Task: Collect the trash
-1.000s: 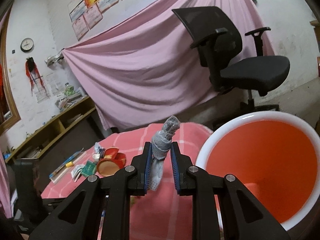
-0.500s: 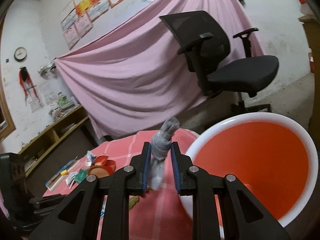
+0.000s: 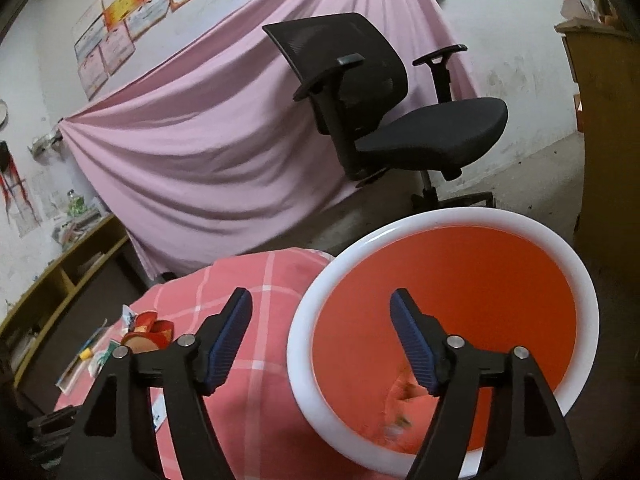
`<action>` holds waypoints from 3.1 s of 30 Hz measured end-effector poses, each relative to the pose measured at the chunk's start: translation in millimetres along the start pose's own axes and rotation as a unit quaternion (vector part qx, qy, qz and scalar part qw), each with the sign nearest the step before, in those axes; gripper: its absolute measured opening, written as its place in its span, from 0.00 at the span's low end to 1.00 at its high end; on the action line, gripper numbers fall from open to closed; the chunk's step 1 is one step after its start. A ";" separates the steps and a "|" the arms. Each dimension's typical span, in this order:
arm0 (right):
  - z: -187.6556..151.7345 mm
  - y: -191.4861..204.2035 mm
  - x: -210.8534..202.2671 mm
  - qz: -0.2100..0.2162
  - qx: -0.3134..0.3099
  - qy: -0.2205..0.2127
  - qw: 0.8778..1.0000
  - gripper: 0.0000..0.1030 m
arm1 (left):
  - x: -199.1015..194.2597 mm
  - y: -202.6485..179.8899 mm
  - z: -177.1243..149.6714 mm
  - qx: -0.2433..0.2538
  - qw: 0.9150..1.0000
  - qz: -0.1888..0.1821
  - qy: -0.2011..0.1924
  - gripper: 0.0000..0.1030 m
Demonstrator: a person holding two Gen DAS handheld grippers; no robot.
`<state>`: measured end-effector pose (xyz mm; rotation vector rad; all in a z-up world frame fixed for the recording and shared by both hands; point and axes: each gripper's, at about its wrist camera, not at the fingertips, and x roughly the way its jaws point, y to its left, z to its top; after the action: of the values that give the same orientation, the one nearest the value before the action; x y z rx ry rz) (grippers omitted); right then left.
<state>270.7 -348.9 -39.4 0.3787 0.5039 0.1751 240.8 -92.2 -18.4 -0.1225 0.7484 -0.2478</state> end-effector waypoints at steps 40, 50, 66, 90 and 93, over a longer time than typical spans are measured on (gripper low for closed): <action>-23.5 186.0 -2.4 0.067 -0.223 -0.145 0.962 1.00 | -118.2 147.7 -4.8 -0.048 0.948 0.149 -0.277 0.94; -26.4 187.9 54.0 0.054 -0.227 -0.007 0.972 1.00 | -68.9 184.0 16.0 -0.109 0.980 0.105 -0.131 0.93; -41.0 188.8 110.1 0.108 -0.229 0.178 0.951 0.73 | -8.1 184.1 22.7 -0.088 0.995 0.033 0.019 0.72; -43.5 185.7 104.6 0.115 -0.231 0.183 0.949 0.60 | -7.0 158.7 17.4 -0.003 0.997 0.075 -0.013 0.44; -41.6 183.2 96.2 0.114 -0.228 0.164 0.953 0.60 | -19.6 153.8 16.1 0.009 0.996 0.078 -0.048 0.44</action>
<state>319.9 -143.7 -42.7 -0.0519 0.7263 0.5735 265.5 61.6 -24.2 -0.0581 0.6569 -0.0985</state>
